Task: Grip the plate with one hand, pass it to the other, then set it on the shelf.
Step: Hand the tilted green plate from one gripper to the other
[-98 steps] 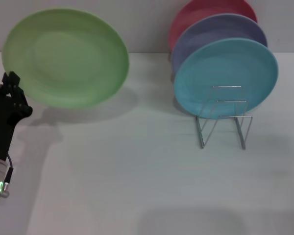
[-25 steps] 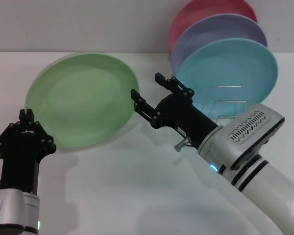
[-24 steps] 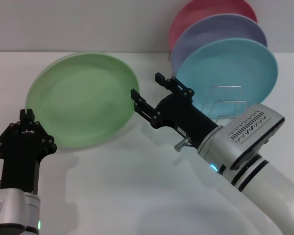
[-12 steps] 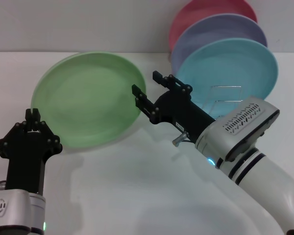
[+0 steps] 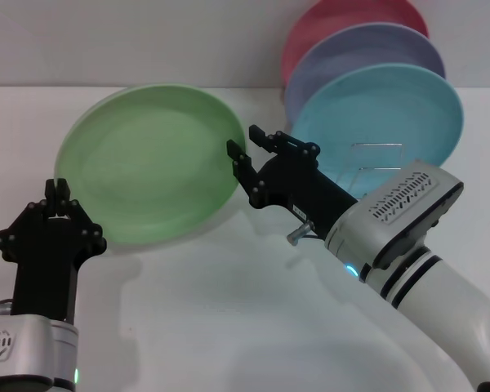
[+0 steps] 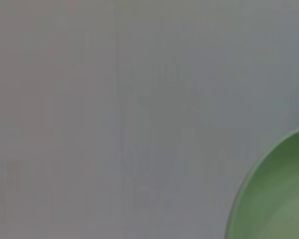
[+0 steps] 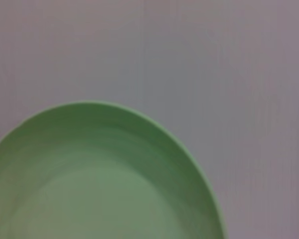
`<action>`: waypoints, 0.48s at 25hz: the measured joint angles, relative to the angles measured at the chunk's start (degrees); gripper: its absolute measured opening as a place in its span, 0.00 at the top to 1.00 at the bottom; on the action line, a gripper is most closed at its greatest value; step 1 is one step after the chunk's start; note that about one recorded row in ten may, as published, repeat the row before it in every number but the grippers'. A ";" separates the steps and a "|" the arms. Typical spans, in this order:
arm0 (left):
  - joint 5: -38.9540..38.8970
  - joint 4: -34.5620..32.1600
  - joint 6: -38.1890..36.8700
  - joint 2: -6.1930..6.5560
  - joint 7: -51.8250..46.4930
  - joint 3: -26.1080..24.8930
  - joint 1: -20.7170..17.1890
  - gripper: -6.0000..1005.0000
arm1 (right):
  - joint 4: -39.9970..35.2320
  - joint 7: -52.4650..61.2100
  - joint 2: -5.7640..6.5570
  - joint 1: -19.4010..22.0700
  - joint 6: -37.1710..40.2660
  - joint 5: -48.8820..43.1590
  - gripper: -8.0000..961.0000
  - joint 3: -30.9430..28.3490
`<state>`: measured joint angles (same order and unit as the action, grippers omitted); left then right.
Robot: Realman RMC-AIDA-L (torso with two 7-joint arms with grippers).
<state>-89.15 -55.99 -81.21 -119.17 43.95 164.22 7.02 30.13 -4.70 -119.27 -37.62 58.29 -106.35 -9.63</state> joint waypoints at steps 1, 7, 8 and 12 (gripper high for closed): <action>0.20 0.00 0.00 0.00 0.00 0.10 0.06 0.94 | 0.00 0.01 0.00 0.00 -0.08 0.00 0.64 0.04; 0.43 0.00 0.01 0.00 -0.01 0.15 0.10 0.94 | -0.07 0.03 0.00 0.00 -0.12 0.00 0.69 0.27; 0.43 0.00 0.07 0.00 -0.01 0.15 0.10 0.94 | -0.07 0.04 0.00 0.00 -0.12 0.00 0.70 0.29; 0.37 0.00 0.29 0.00 -0.01 0.14 0.19 0.94 | -0.08 0.05 -0.03 0.00 -0.12 0.00 0.74 0.25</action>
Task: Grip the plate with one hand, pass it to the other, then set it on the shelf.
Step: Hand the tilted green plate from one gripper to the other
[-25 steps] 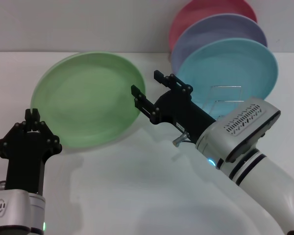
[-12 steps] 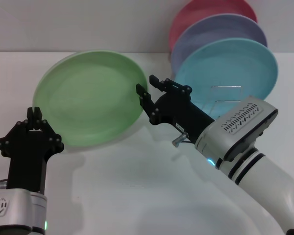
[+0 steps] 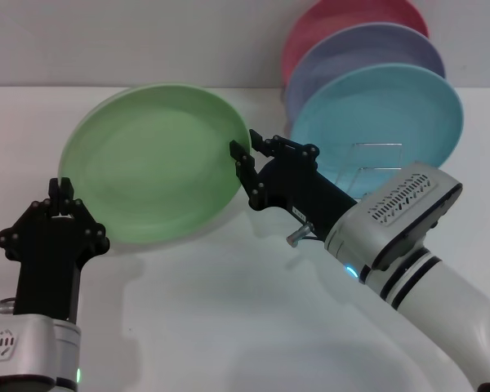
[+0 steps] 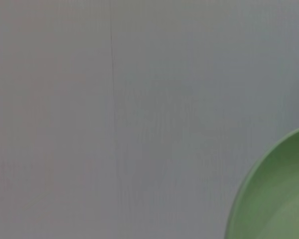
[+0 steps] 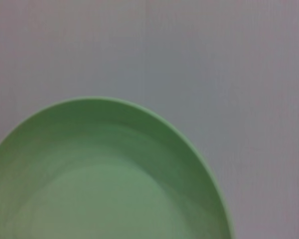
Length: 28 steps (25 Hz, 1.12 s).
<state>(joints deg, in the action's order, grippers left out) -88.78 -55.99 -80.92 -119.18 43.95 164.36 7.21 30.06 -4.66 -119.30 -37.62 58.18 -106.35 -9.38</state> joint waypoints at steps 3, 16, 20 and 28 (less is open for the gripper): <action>-0.21 0.02 0.10 0.00 0.00 -0.01 0.09 0.94 | 0.00 0.00 -0.04 0.00 0.00 0.00 0.76 -0.09; -0.35 0.35 0.33 0.00 -0.10 -0.10 0.39 0.94 | 0.00 0.00 -0.15 0.07 0.16 0.00 0.85 -0.21; -0.35 0.36 0.33 0.00 -0.17 -0.10 0.39 0.94 | 0.00 0.00 -0.15 0.01 0.21 0.01 0.87 -0.29; -0.35 0.41 0.38 0.00 -0.33 -0.15 0.52 0.94 | 0.05 0.00 -0.15 -0.01 0.26 0.01 0.87 -0.31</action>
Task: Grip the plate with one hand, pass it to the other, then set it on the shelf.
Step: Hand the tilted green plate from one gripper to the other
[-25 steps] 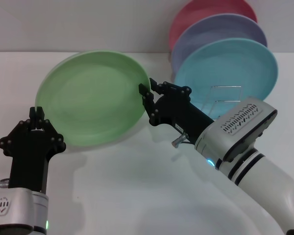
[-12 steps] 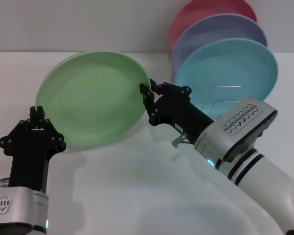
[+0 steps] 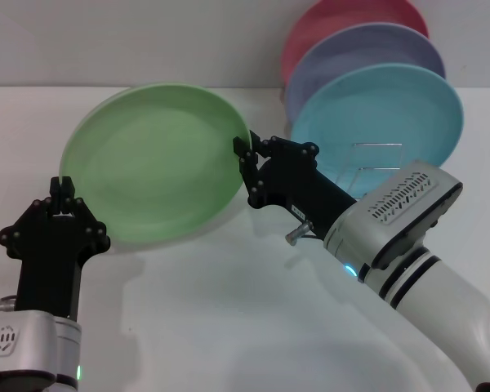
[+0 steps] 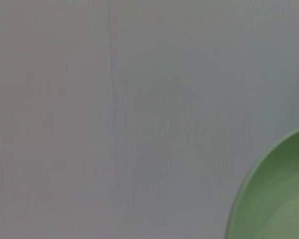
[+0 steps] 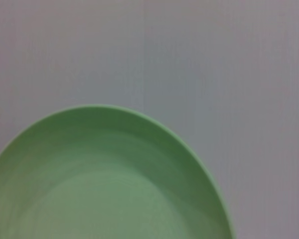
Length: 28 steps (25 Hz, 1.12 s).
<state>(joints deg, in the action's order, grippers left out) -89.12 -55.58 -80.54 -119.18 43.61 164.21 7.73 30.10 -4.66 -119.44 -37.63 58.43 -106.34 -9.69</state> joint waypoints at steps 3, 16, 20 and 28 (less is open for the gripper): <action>0.00 0.09 0.10 0.00 -0.08 -0.04 0.07 0.93 | 0.05 0.00 0.00 0.01 -0.06 0.00 0.87 0.01; 0.02 0.12 0.57 -0.01 -0.21 -0.17 0.11 0.93 | -0.03 0.00 0.00 0.02 -0.21 0.00 0.92 -0.55; 0.02 0.12 0.57 -0.01 -0.28 -0.12 0.09 0.93 | -0.12 -0.01 0.00 0.14 -0.30 0.00 0.93 -0.87; 0.04 0.12 0.58 0.00 -0.47 -0.08 0.18 0.93 | -0.28 -0.23 0.00 0.27 -0.35 0.00 0.94 -0.94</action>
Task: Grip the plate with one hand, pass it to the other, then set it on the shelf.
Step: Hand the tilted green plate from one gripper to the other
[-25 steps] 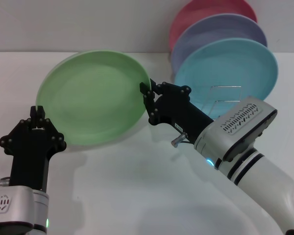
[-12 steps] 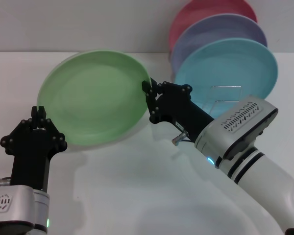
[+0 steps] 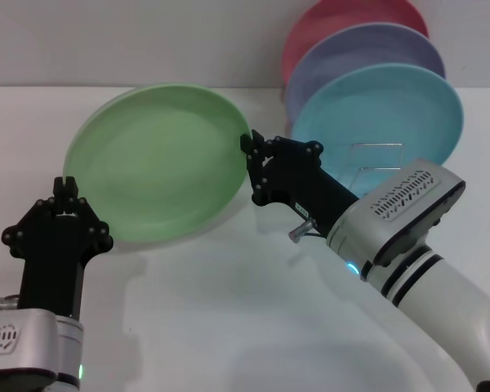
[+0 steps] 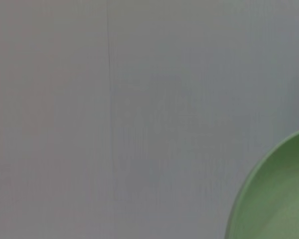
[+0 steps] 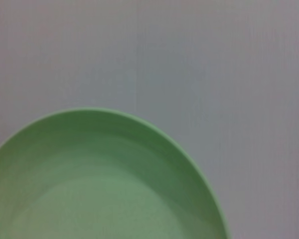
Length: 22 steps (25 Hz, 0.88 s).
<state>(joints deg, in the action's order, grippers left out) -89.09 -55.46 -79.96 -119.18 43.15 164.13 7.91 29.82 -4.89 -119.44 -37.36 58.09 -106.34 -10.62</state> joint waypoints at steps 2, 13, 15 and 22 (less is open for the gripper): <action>0.00 0.00 0.03 0.00 0.00 0.02 0.11 0.93 | -0.02 -0.04 0.01 0.01 0.00 0.00 0.95 -0.02; -0.07 0.12 1.37 0.01 0.00 -0.42 0.46 0.93 | -0.04 -0.26 0.01 0.01 0.01 0.01 0.96 0.01; -0.08 0.17 1.52 0.00 0.00 -0.53 0.55 0.93 | 0.00 -0.27 0.01 -0.02 0.01 0.01 0.96 0.06; 0.11 0.23 1.54 0.10 -0.77 -0.61 0.61 0.93 | 0.00 -0.30 0.00 -0.04 0.30 0.02 0.96 0.14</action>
<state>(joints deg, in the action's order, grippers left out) -88.98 -55.23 -78.42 -119.08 42.38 163.51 8.52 29.82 -5.18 -119.44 -37.41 58.38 -106.32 -10.48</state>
